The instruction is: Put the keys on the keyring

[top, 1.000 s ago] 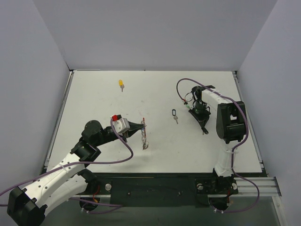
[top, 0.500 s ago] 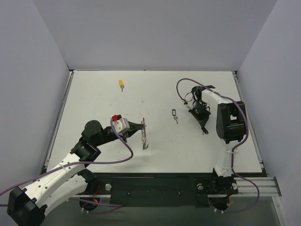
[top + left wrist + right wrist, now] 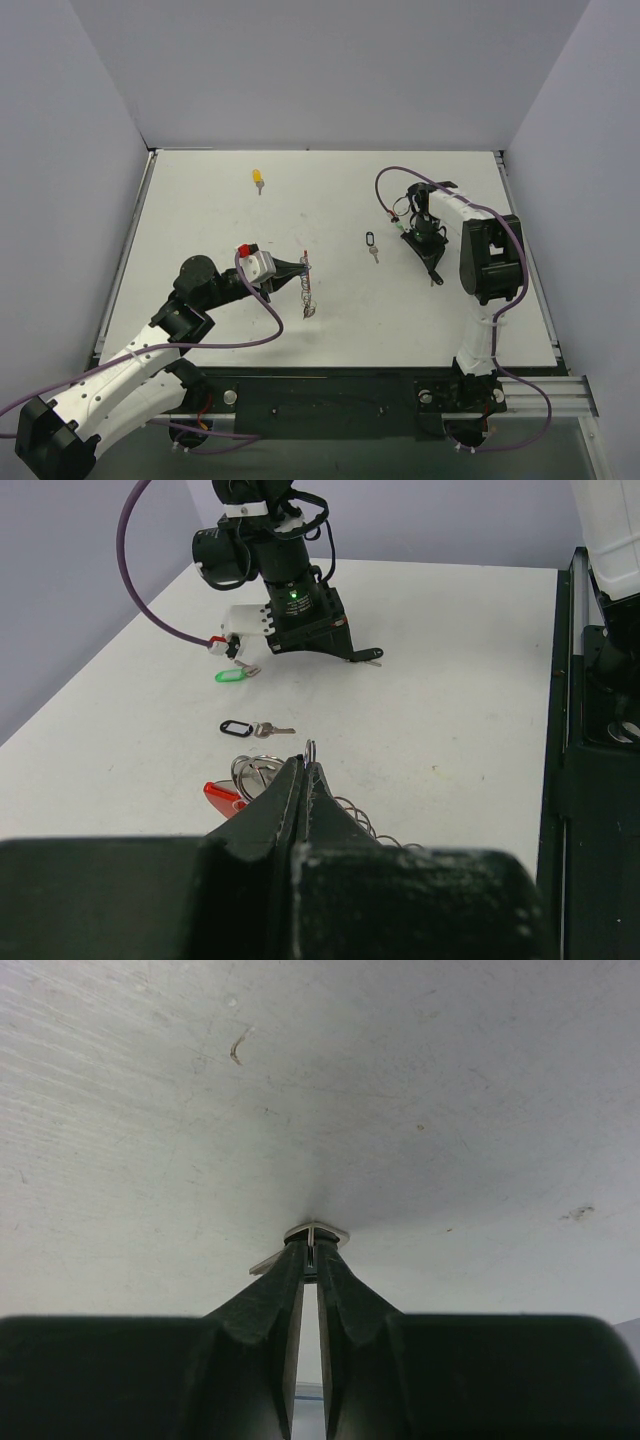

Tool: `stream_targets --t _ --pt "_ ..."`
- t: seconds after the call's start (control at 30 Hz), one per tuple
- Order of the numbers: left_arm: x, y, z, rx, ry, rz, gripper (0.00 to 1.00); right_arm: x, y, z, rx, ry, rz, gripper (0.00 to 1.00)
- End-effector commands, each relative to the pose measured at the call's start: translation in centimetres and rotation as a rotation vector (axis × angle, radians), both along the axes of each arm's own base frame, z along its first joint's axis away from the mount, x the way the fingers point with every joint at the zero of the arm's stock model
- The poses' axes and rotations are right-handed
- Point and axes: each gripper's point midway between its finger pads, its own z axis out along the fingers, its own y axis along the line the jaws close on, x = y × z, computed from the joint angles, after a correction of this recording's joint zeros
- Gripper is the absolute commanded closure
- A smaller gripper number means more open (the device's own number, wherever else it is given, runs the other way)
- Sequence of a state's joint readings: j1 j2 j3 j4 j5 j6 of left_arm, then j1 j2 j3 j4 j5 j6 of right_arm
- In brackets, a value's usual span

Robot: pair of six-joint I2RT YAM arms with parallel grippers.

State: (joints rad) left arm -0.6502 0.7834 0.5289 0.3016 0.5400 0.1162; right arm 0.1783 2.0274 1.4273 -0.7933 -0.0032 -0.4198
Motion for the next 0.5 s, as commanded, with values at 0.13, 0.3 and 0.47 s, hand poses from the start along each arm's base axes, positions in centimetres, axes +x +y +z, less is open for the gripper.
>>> stream_targets --t 0.13,0.3,0.47 --pt "-0.13 -0.02 2.03 -0.036 -0.06 -0.013 1.0 -0.57 -0.65 0.36 -0.034 0.039 -0.007 0.89" --pt "-0.12 0.0 2.15 -0.038 -0.062 -0.012 1.0 -0.49 -0.63 0.38 -0.033 0.035 -0.009 0.86" --pt "-0.12 -0.02 2.1 -0.037 -0.061 -0.013 1.0 -0.36 -0.63 0.4 -0.034 0.03 -0.01 0.86"
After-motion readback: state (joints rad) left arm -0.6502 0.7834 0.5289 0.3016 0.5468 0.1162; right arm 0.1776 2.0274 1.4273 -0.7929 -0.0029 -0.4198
